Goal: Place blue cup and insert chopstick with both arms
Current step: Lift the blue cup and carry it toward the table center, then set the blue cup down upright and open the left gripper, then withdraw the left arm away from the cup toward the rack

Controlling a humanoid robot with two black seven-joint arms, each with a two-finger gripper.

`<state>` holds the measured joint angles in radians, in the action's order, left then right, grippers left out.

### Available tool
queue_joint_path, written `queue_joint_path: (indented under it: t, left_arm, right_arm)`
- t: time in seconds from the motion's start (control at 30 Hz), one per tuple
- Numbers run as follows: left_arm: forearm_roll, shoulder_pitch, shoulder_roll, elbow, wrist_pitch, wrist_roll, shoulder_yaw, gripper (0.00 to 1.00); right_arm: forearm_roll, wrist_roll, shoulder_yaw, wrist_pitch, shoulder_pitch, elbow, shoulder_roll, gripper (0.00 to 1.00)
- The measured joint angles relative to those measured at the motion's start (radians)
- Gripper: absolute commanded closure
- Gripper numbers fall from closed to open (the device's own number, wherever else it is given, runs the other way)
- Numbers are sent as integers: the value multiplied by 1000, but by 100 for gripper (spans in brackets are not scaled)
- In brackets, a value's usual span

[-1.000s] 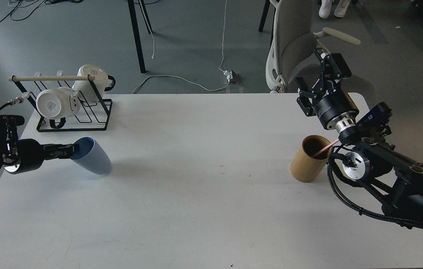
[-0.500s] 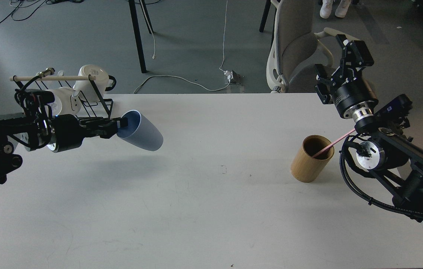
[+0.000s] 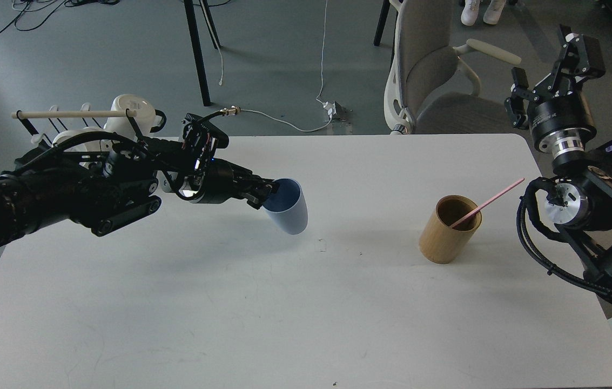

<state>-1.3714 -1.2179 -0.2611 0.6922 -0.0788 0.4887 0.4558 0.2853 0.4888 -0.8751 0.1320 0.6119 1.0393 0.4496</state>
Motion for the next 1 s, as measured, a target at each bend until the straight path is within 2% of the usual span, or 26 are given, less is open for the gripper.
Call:
queue_joint_path:
  t: [0.17,0.37,0.5,0.77,0.83,0.93,1.0]
  left_arm:
    - [-19,-12,33,-14,2,0,63,98]
    - [-24,-16,40,8,4,0,78,88]
    - [-24,-18,28,47,5,0,66,73]
    - [-19,-36,-48,134,5,0,10,50]
    - [-13,-40,-73,157,4,0,-11,38]
    - [1,-40,-107,165,0,0,-73,25]
    - [43,-15,-147,165,-4,0,-154,22]
  right_arm:
    - [0,0,-1,0,-8,-17,0,4]
    - [0,0,-1,-1,-14,-21,0,4]
    - [0,0,0,-3,-19,-21,-1,4]
    - [0,0,1,-8,-26,-21,-1,4]
    - [1,0,5,-10,-27,-19,0,4]
    - [25,0,29,-11,-32,-1,10,4]
    - [76,0,62,-11,-33,27,46,4]
